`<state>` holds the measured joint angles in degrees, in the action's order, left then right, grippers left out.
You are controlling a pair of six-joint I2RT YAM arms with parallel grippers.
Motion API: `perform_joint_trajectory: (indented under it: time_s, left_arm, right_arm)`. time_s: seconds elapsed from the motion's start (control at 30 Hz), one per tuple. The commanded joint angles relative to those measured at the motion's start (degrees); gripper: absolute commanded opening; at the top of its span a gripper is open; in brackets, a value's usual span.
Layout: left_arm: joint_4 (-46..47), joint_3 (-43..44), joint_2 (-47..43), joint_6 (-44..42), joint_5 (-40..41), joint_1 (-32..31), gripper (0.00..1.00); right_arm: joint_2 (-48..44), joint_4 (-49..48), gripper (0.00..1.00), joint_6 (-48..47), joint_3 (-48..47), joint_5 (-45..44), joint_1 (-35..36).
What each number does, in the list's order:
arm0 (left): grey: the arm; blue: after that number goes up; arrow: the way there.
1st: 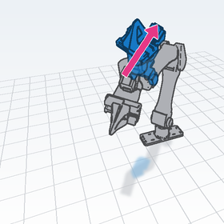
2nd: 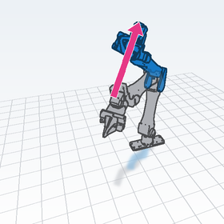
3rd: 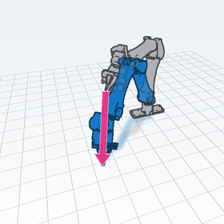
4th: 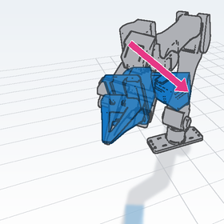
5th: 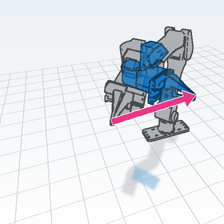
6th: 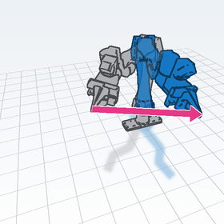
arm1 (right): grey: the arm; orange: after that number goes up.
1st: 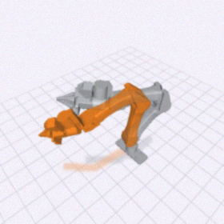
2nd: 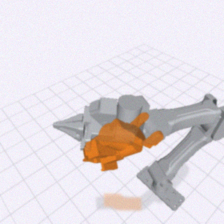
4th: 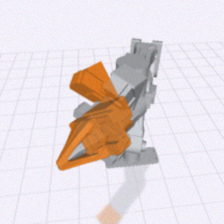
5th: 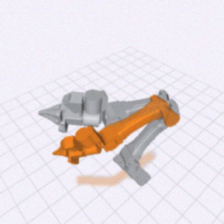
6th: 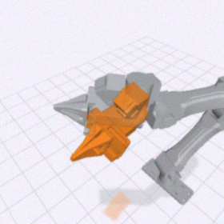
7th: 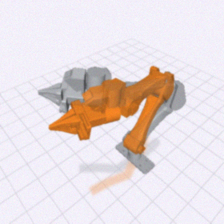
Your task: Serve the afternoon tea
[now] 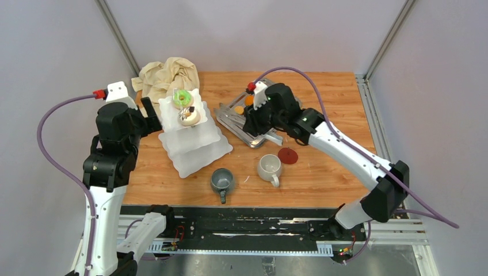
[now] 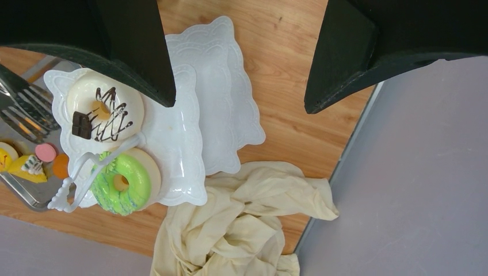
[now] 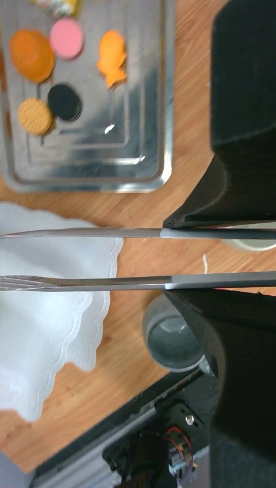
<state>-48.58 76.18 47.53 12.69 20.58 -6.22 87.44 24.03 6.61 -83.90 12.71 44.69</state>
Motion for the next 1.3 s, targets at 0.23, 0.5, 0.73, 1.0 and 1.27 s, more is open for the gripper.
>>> perform_joint_trajectory:
  time_s: [0.23, 0.5, 0.73, 1.0, 1.27]
  left_arm:
    - [1.4, 1.7, 0.4, 1.5, -0.9, -0.3, 0.87]
    - [1.4, 1.8, 0.8, 1.4, -0.8, -0.3, 0.87]
    - [1.4, 1.8, 1.1, 1.1, -0.6, -0.3, 0.87]
    - [1.7, 1.1, 0.9, 0.5, -0.2, -0.3, 0.87]
    - [1.7, 0.8, 0.9, -0.1, 0.3, -0.3, 0.87]
  right_arm:
    - [-7.5, 0.7, 0.37, 3.7, 12.5, -8.8, -15.9]
    - [-1.9, 0.3, 0.34, 9.6, 13.6, -11.2, -17.8]
    - [3.5, 0.3, 0.37, 14.8, 12.0, -13.6, -17.7]
    - [8.2, -0.7, 0.37, 17.4, 10.0, -13.2, -17.7]
    - [10.8, -1.8, 0.42, 18.1, 8.0, -13.7, -17.6]
